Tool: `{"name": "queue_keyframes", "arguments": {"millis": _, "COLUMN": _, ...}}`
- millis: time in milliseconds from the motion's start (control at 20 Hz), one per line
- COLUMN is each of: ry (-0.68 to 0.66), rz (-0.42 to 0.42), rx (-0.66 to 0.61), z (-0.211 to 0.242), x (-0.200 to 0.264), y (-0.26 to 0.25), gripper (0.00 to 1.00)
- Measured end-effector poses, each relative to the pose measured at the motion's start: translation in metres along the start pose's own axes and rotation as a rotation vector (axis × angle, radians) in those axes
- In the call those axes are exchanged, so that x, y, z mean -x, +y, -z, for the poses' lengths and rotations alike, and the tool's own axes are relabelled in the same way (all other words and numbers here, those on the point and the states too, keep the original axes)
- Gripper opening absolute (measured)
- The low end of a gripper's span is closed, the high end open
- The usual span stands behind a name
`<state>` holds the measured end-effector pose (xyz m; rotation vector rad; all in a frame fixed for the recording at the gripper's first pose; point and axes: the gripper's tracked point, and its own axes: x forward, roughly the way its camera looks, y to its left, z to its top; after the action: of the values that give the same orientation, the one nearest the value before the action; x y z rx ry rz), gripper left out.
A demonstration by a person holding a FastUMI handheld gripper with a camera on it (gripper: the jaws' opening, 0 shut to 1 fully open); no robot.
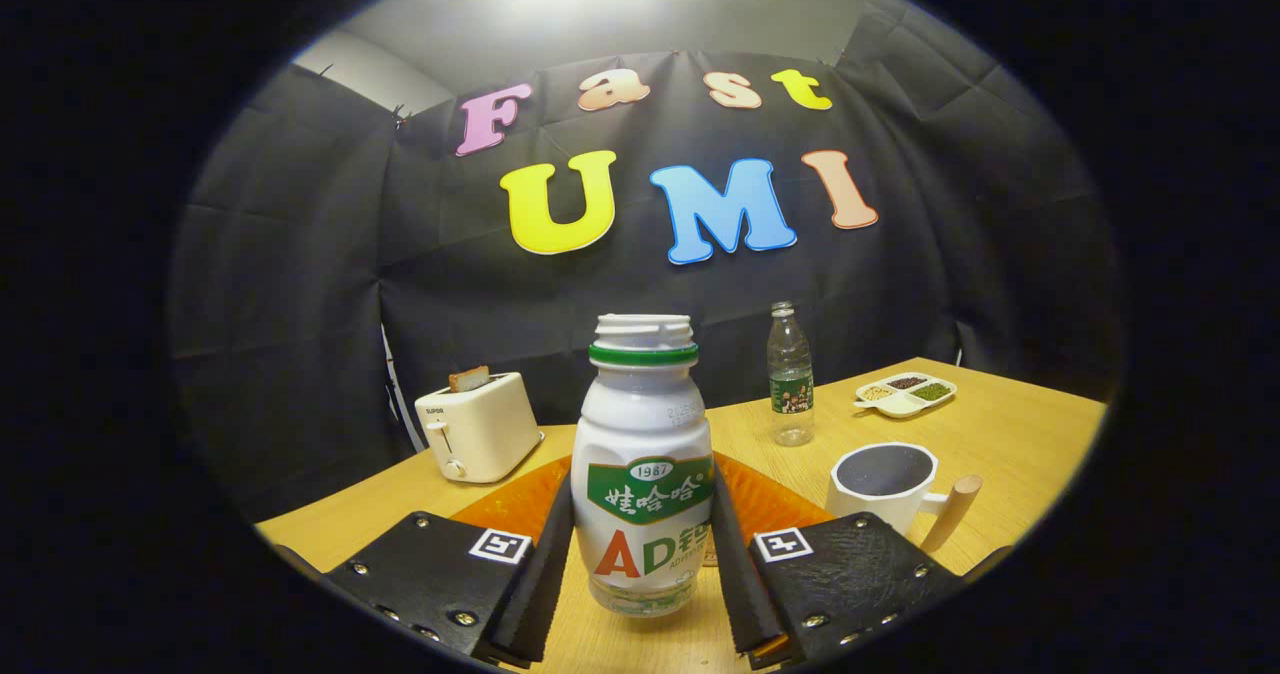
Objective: Take the bottle from table, then pour the juice into the cup, finally place the bottle on the coaster
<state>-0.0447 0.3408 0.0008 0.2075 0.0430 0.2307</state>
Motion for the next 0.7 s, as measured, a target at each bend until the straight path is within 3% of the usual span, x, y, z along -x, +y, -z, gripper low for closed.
{"name": "queue_keyframes", "arguments": {"millis": 350, "ry": 0.002, "rz": 0.011, "rx": -0.112, "z": 0.002, "x": -0.003, "y": -0.013, "gripper": 0.67}}
{"name": "queue_keyframes", "arguments": {"millis": 700, "ry": -0.009, "rz": -0.020, "rx": -0.331, "z": 0.003, "x": -0.004, "y": -0.022, "gripper": 0.66}}
